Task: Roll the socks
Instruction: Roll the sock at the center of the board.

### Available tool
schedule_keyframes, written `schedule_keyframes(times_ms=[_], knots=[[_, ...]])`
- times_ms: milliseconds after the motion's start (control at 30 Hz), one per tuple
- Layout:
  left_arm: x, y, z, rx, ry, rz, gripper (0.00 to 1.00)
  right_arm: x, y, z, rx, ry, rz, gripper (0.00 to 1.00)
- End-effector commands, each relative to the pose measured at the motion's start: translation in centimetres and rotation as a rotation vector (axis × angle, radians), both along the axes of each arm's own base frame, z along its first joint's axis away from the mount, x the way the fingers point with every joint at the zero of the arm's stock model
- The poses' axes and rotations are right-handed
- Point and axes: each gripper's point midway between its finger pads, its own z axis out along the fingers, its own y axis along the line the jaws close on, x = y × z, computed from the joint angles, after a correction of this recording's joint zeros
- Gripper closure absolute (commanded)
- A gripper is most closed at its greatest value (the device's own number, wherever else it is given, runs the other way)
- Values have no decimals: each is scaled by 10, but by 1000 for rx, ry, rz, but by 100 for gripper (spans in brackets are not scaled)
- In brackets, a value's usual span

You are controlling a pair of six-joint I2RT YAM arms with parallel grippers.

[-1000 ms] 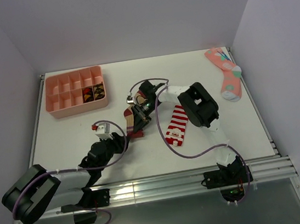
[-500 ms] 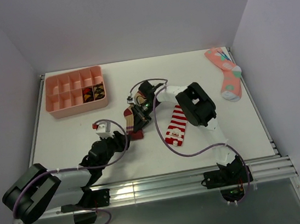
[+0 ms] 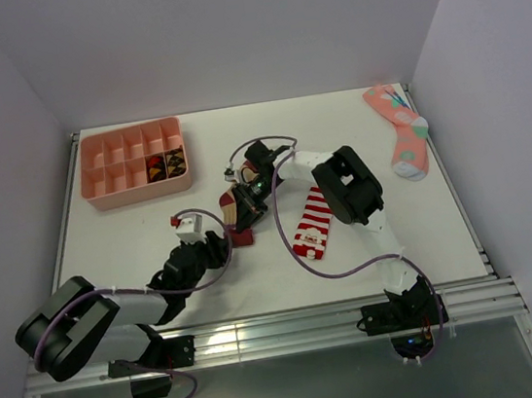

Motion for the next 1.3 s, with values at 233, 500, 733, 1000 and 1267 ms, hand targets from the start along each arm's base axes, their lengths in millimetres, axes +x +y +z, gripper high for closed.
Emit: schedule_keyframes(times_ms=[233,500,733,1000,1267], knots=[[22,-8,14,-3,-55,47,47,6,-6,-6,-39,-104,28,99],[27,-12,8,17,-38,49,47,1,-3,-7,-54,-147,53,99],[32,-13,-1,28,-14,69,48,-6,1,-7,-50,-201,100,99],[30,-9,-9,20,17,96,53,-15,2,-10,-58,-230,141,99],[24,-11,-18,27,89,88,92,-14,0,-15,-78,-267,137,97]])
